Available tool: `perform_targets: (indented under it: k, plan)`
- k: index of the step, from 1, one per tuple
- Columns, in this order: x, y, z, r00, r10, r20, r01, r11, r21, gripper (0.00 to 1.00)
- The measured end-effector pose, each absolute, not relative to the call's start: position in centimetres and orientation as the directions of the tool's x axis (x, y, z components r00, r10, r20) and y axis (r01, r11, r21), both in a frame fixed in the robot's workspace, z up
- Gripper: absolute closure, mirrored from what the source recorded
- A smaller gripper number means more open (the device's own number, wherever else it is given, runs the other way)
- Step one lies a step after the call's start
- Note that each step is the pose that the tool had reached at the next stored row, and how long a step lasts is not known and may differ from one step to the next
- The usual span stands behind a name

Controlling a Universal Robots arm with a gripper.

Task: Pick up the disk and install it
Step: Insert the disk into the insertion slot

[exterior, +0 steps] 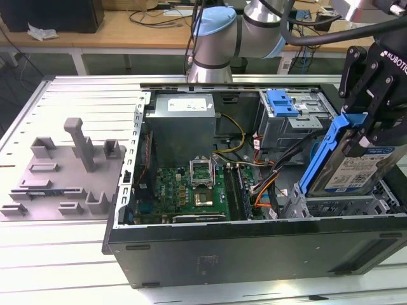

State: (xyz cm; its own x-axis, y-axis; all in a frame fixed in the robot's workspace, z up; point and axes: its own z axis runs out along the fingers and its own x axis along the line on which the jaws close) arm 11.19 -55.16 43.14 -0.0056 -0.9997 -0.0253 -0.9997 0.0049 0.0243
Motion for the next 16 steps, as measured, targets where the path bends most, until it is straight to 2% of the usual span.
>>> perform_targets:
  k: [16]
  plan:
    - [11.2,-55.2,41.6,-0.006,-1.0,-0.025,-1.0,0.005,0.024,0.63]
